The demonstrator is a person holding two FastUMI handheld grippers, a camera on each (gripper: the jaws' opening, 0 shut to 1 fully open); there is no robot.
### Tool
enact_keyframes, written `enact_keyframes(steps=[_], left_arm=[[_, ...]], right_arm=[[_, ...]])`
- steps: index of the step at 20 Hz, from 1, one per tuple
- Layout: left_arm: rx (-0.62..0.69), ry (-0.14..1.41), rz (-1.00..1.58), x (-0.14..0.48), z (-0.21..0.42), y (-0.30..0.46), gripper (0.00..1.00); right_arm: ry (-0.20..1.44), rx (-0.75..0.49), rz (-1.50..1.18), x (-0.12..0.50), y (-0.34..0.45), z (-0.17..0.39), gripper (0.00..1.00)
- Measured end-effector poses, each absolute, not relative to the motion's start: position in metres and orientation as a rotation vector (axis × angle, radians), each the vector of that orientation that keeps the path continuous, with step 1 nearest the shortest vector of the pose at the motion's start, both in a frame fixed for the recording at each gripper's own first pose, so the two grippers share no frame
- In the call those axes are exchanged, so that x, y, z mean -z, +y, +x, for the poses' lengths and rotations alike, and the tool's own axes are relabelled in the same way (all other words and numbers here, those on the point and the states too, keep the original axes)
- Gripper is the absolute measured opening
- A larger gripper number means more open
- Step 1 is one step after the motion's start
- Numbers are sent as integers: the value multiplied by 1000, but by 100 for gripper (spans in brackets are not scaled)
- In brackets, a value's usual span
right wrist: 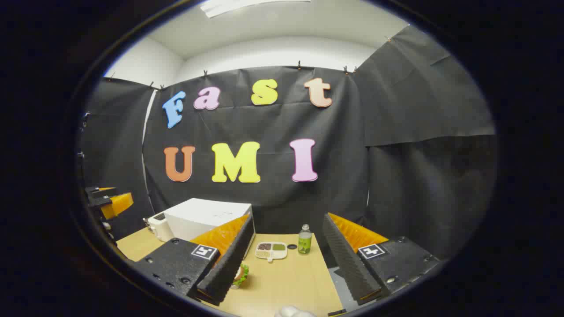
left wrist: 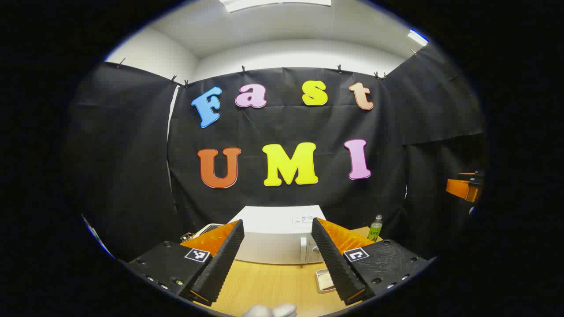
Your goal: Open the microwave oven with the left hand, put the food in, and close the microwave oven.
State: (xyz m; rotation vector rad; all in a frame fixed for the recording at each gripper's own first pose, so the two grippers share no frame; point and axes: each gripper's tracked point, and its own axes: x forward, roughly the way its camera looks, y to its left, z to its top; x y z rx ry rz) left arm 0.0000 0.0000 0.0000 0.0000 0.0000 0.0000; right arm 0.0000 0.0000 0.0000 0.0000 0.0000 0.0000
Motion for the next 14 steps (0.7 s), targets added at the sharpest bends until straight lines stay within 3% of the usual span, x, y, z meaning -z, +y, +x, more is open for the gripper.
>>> enact_keyframes(steps=[1,3,4,5,14], left_arm=[[0,4,-3,1,-1,0,94],[-3,4,-5,3,1,0,94],[-3,6,-3,5,1,0,94],[-2,7,1,5,3,0,94],[0,2,19,11,16,-3,95]], right_arm=[[2,-1,-2,1,1,0,100],[4,-1,-8,2,0,0,100],[3,0,-8,2,0,1,92],[4,0,-8,2,0,1,100],[5,1,-7,4,-2,9,100]])
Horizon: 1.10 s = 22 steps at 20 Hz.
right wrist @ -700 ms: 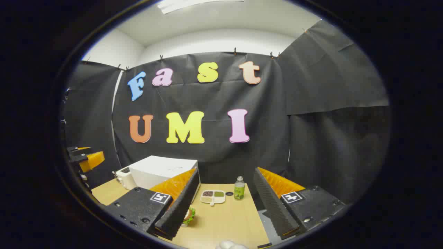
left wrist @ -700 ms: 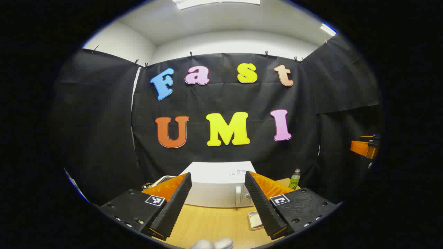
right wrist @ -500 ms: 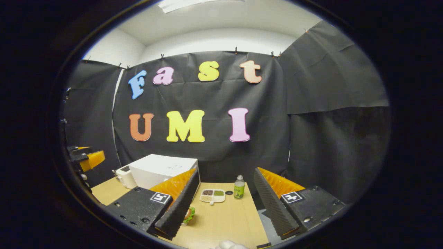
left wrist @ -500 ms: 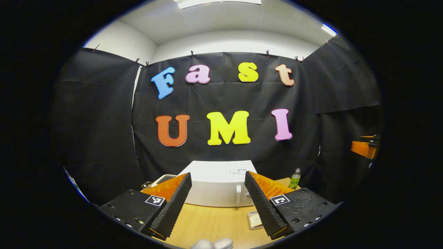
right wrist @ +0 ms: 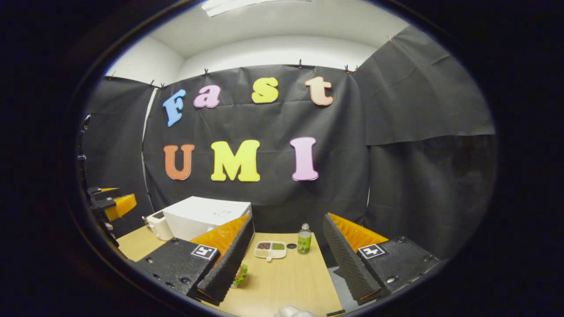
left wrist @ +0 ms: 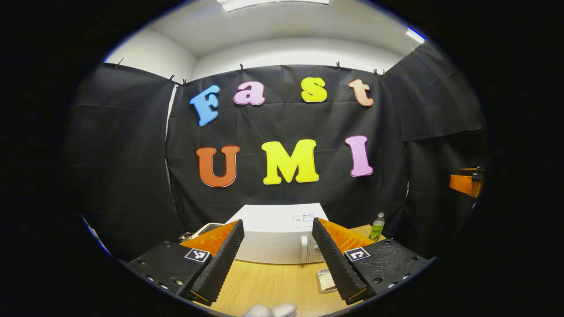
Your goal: Open the microwave oven with the left hand, put the food in, and close the microwave oven.
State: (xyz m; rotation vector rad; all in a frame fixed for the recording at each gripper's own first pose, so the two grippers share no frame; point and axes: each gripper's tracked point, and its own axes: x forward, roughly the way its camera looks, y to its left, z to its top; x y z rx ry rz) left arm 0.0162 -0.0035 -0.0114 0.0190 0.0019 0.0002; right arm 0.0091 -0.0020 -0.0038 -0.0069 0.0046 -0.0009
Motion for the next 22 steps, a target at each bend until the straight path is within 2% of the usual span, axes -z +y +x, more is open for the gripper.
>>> enact_keyframes(steps=[2,3,5,6,9,10,11,14,15,16,22], left_arm=[[0,-2,28,20,26,-6,95],[9,-11,34,26,35,-9,95],[31,-14,33,44,53,-18,95],[43,-9,27,56,63,-24,95],[87,12,14,94,99,-45,95],[98,20,13,108,112,-51,95],[104,27,18,123,127,-55,95],[129,87,7,170,169,-73,96],[128,106,4,183,182,-75,96],[126,116,3,195,196,-77,96],[107,160,-31,248,262,-85,93]], right_arm=[[5,6,-10,3,-3,9,100],[5,12,-20,2,-6,10,92],[1,14,-27,0,-7,9,92],[1,18,-36,0,-7,10,100],[8,37,-56,-1,-10,10,100],[10,43,-63,1,-11,11,93],[19,52,-77,3,-13,11,92],[43,70,-89,11,-12,13,92],[63,77,-93,16,-13,14,100],[86,84,-93,22,-15,14,92],[152,159,-108,40,-31,20,92]])
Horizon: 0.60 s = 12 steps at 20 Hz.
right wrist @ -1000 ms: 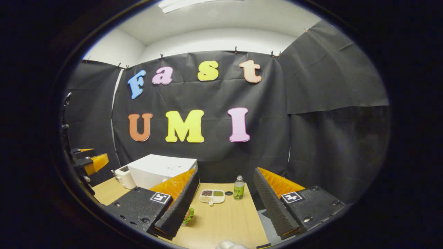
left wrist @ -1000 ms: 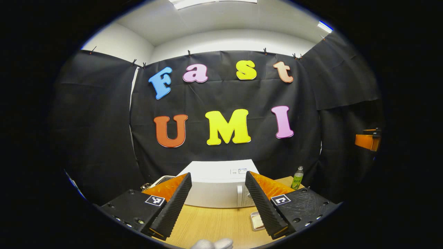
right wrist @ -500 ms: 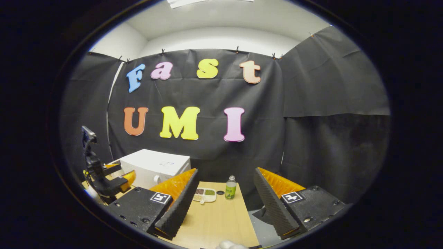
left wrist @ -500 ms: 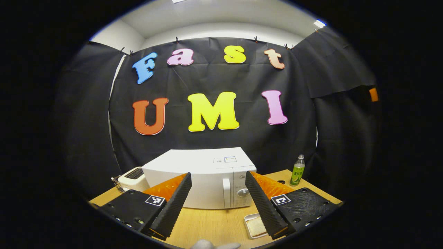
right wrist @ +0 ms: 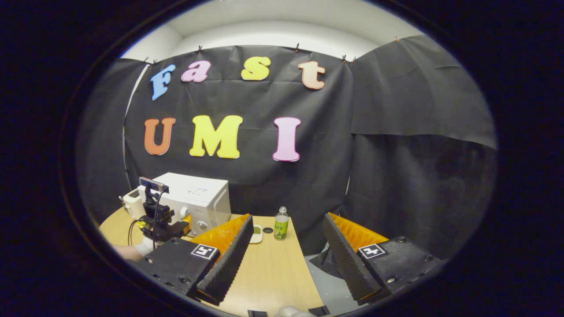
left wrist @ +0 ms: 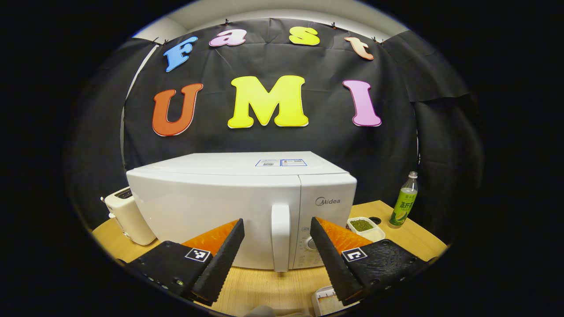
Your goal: Open the microwave oven with the left hand, put the food in, and close the microwave oven.
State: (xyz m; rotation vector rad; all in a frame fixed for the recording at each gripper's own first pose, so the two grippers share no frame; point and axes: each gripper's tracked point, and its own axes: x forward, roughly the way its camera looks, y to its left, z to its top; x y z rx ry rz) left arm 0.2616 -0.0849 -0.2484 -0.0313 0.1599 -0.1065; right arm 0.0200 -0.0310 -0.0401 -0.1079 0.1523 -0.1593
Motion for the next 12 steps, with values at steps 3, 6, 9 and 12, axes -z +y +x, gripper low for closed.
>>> enact_keyframes(steps=[3,6,9,12], left_arm=[[118,197,-35,264,271,-89,71],[139,213,-52,269,272,-90,40],[151,220,-42,267,271,-93,25],[165,235,-75,268,271,-92,13]], right_arm=[[186,175,-124,45,-33,17,93],[190,171,-118,44,-30,16,93],[201,169,-98,48,-26,15,100],[201,160,-99,45,-20,12,93]])
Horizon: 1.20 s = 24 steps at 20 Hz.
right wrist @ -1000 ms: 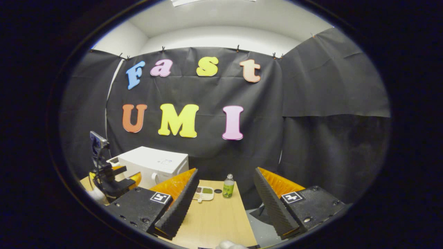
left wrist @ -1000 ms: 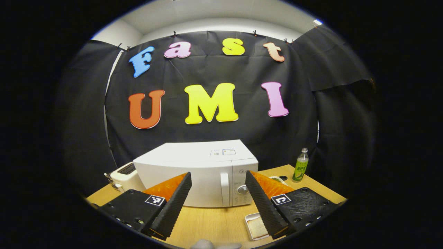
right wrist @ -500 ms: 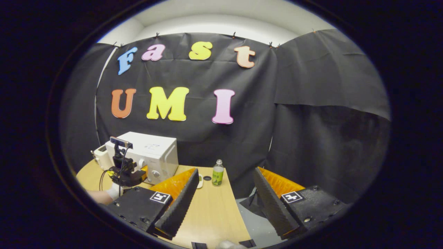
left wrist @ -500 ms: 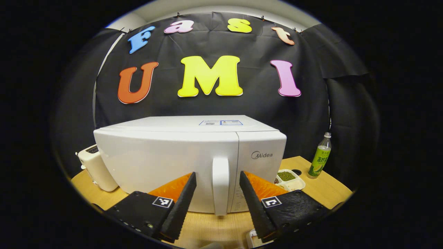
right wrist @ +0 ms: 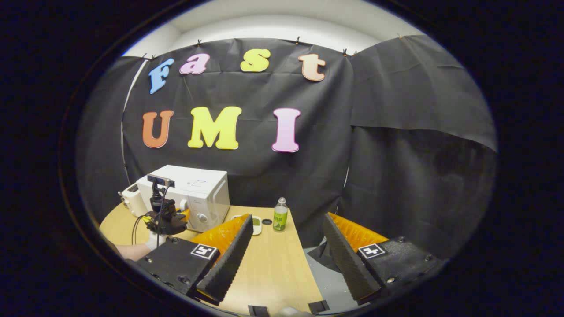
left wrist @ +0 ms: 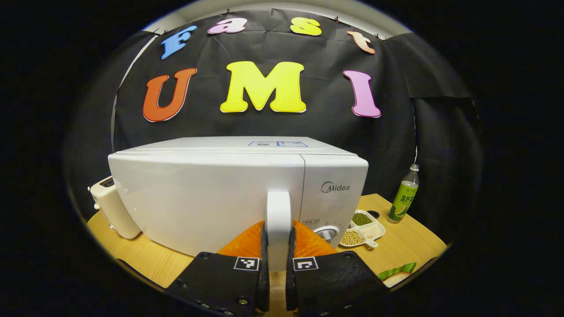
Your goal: Open the microwave oven with the left hand, put the food in, and close the microwave oven.
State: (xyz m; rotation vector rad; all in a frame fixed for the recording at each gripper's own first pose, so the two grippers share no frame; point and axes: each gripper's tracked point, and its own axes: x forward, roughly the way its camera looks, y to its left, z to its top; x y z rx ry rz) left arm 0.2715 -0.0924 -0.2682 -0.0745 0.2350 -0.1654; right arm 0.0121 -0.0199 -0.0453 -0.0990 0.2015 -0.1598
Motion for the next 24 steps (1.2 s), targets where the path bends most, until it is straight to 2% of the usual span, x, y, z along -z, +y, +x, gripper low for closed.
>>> enact_keyframes(steps=[2,5,10,11,12,14,15,16,17,18,19,20,21,22,23,24], left_arm=[[177,250,-82,268,268,-93,6],[195,272,-91,269,264,-92,6],[237,231,-89,268,206,-73,6],[242,239,-88,270,193,-66,6],[239,242,-79,269,181,-59,6],[226,256,-51,271,160,-44,6],[211,269,-51,272,150,-36,6],[194,280,-58,274,140,-26,7],[182,286,-63,273,131,-21,7],[161,295,-66,274,124,-12,13],[146,302,-71,275,117,-4,5],[125,308,-70,275,111,5,25],[107,310,-59,272,103,14,28],[82,304,-43,270,101,25,38],[72,302,-40,268,98,31,40],[58,309,-40,269,95,38,55]], right_arm=[[192,153,-105,42,-15,11,93],[191,138,-105,42,-8,11,93],[189,102,-115,44,2,14,93],[192,84,-112,47,7,14,100],[193,64,-107,48,14,15,93],[197,29,-107,53,25,16,93],[201,14,-108,56,29,16,100],[202,-5,-106,57,35,14,93],[201,-21,-102,58,40,13,93],[198,-35,-99,59,43,12,93],[203,-43,-99,62,44,11,93],[207,-56,-93,65,47,9,100],[208,-69,-86,66,50,8,100],[224,-83,-86,71,53,6,100],[239,-94,-87,77,53,2,100],[240,-99,-78,78,54,-2,93]])
